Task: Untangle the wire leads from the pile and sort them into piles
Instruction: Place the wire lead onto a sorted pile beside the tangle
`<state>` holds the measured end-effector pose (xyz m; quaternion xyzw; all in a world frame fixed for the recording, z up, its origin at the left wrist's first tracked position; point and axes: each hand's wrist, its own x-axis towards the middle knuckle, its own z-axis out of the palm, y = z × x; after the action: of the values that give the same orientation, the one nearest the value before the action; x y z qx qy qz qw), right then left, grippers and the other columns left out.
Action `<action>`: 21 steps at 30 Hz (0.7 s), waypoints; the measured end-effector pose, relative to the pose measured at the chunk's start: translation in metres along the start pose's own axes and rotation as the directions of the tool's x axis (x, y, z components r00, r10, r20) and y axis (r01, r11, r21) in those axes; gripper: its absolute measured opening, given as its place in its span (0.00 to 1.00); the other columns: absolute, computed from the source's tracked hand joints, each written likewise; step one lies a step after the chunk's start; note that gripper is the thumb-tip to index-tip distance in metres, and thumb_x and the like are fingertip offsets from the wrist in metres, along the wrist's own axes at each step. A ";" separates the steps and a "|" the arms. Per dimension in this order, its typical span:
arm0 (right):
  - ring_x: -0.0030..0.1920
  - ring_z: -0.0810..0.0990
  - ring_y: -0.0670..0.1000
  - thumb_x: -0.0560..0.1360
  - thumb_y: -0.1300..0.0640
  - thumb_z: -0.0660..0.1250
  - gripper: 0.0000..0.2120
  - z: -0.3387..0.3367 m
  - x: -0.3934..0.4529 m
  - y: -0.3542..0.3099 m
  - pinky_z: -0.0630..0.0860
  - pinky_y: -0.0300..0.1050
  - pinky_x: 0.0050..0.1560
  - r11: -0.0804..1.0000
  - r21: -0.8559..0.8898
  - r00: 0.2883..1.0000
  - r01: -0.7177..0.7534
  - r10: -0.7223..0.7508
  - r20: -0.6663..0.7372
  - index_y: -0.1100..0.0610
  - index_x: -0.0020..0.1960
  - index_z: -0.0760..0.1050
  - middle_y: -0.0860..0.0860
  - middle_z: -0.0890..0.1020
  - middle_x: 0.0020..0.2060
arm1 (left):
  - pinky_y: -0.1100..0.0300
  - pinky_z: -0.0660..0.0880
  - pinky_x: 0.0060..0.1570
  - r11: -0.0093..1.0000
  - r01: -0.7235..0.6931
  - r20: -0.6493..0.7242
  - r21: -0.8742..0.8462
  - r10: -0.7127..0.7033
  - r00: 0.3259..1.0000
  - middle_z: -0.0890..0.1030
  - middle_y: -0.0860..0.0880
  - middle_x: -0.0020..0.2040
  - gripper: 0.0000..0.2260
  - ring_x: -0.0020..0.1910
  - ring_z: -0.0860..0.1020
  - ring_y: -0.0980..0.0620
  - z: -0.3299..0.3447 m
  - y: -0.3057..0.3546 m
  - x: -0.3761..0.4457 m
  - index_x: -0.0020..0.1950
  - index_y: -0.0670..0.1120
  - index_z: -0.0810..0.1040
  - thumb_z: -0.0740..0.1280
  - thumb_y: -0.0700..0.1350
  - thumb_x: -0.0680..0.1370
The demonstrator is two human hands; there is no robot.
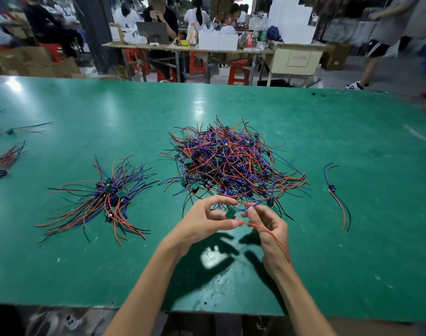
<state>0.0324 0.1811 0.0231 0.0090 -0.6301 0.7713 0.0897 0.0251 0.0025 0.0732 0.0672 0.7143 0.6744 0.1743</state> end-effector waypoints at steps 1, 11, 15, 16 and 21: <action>0.43 0.84 0.47 0.75 0.50 0.72 0.09 -0.001 0.001 0.001 0.80 0.39 0.43 1.000 0.003 1.000 -0.001 0.001 0.001 0.55 0.49 0.84 0.53 0.86 0.42 | 0.57 0.74 0.55 1.000 -0.003 0.004 -0.013 0.003 1.000 0.86 0.39 0.47 0.19 0.44 0.82 0.49 0.000 -0.001 0.000 0.62 0.54 0.80 0.78 0.41 0.73; 0.44 0.84 0.50 0.79 0.50 0.70 0.07 0.002 0.005 0.009 0.79 0.44 0.49 0.988 -0.148 0.993 0.040 -0.024 0.114 0.50 0.49 0.86 0.51 0.87 0.44 | 0.57 0.79 0.54 0.977 0.029 0.015 -0.211 -0.026 1.000 0.84 0.45 0.46 0.16 0.47 0.83 0.48 0.010 -0.001 0.005 0.65 0.43 0.79 0.59 0.32 0.81; 0.49 0.85 0.49 0.77 0.49 0.70 0.07 0.002 0.004 0.009 0.82 0.46 0.51 0.991 -0.130 0.997 0.033 -0.022 0.079 0.47 0.51 0.86 0.50 0.88 0.48 | 0.55 0.81 0.52 0.945 0.082 0.022 -0.316 -0.080 0.997 0.75 0.44 0.40 0.23 0.44 0.83 0.45 0.015 0.004 0.009 0.67 0.44 0.78 0.53 0.30 0.79; 0.48 0.85 0.47 0.76 0.49 0.70 0.07 0.003 0.004 0.008 0.81 0.42 0.47 0.994 -0.111 0.998 0.022 -0.015 0.068 0.47 0.51 0.86 0.49 0.88 0.48 | 0.58 0.81 0.46 0.944 0.109 0.031 -0.311 -0.104 0.994 0.73 0.45 0.39 0.24 0.41 0.83 0.46 0.015 0.005 0.010 0.68 0.45 0.77 0.52 0.30 0.79; 0.38 0.81 0.44 0.74 0.52 0.72 0.07 0.001 0.004 0.008 0.77 0.33 0.37 0.999 -0.040 1.000 0.011 -0.011 -0.002 0.53 0.49 0.85 0.50 0.87 0.40 | 0.64 0.64 0.31 0.958 0.244 0.034 -0.148 -0.242 0.970 0.75 0.49 0.37 0.22 0.28 0.67 0.56 0.020 0.005 0.012 0.67 0.47 0.77 0.52 0.30 0.81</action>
<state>0.0267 0.1788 0.0161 0.0097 -0.6452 0.7580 0.0948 0.0203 0.0254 0.0761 -0.0292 0.6628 0.6994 0.2658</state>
